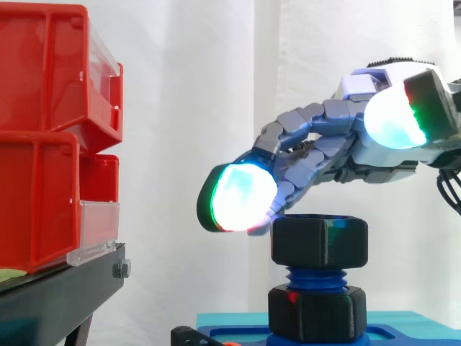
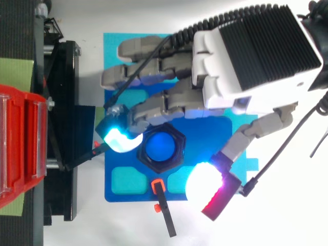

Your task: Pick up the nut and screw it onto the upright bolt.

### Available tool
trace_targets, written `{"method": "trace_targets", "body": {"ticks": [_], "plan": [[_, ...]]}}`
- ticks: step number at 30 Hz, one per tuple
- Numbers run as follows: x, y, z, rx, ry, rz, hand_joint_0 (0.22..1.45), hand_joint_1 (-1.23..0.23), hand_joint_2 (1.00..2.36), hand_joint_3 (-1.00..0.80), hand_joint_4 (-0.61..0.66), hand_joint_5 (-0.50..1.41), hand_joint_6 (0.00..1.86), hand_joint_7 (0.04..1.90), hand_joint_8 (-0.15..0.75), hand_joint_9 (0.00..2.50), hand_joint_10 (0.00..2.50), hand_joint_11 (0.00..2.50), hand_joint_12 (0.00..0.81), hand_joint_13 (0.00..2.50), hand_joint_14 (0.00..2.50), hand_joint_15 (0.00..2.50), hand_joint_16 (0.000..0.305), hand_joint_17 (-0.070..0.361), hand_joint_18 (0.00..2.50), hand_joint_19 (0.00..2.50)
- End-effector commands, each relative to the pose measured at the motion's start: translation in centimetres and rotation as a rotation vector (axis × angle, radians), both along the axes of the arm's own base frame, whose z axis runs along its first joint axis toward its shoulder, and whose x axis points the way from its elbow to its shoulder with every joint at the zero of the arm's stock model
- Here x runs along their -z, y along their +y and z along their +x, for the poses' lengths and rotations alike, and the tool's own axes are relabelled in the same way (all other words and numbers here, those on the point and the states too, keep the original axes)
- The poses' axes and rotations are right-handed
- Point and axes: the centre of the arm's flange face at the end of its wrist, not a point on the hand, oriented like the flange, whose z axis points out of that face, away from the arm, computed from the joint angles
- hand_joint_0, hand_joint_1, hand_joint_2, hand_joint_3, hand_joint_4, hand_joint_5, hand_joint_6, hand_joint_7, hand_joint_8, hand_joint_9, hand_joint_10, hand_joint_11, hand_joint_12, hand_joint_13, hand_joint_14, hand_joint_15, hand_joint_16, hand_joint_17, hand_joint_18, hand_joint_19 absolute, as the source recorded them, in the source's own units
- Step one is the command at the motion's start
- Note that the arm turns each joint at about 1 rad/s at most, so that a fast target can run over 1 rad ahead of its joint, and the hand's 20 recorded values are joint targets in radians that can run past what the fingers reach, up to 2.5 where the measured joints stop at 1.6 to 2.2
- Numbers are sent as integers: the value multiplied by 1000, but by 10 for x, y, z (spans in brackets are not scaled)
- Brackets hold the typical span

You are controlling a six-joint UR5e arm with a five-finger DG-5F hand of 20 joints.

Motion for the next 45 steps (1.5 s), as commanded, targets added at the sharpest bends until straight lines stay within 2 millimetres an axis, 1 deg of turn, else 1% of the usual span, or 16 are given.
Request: {"method": "trace_targets", "body": {"ticks": [1, 4, 7, 11, 14, 19, 28, 33, 43, 45], "plan": [[2, 7, -1, -7, 21, 1, 439, -304, 1000, -500, 131, -170, 501, 593, 227, 493, 0, 0, 337, 74, 0, 0, 44, 100, 0, 0], [3, 13, -1, -15, 27, 0, 440, -300, 1000, -500, 139, -163, 501, 624, 229, 499, 0, 0, 337, 76, 0, 0, 44, 100, 0, 0], [3, 14, -1, -17, 27, 0, 440, -299, 1000, -500, 152, -153, 502, 663, 242, 517, 0, 0, 338, 87, 0, 0, 44, 99, 0, 0], [3, 15, -1, -18, 27, 0, 445, -297, 1000, -500, 185, -125, 503, 790, 250, 564, 0, 0, 334, 127, 0, 0, 42, 94, 0, 0], [3, 15, -1, -18, 27, 0, 449, -296, 1000, -500, 192, -117, 503, 848, 256, 581, 0, 0, 330, 146, 0, 0, 40, 91, 0, 0], [3, 9, -1, -10, 24, 0, 453, -299, 1000, -500, 208, -109, 504, 905, 264, 633, 0, 0, 322, 182, 0, 0, 38, 84, 0, 0], [2, 6, -1, -7, 15, -1, 460, -308, 1000, -500, 208, -105, 504, 980, 268, 677, 0, 0, 315, 239, 0, 0, 35, 78, 0, 0], [1, 4, 0, -4, 8, -1, 465, -312, 1000, -500, 205, -90, 505, 1109, 275, 724, 0, 0, 306, 293, 0, 0, 32, 72, 0, 0], [2, -3, -2, 0, 8, -2, 481, -324, 1000, -500, 188, -56, 504, 1285, 291, 832, 0, 0, 281, 384, 0, 0, 28, 62, 0, 0], [2, -3, -1, 0, 6, -2, 486, -325, 1000, -500, 202, -41, 504, 1336, 294, 869, 0, 0, 275, 419, 0, 0, 26, 59, 7, 0]]}}
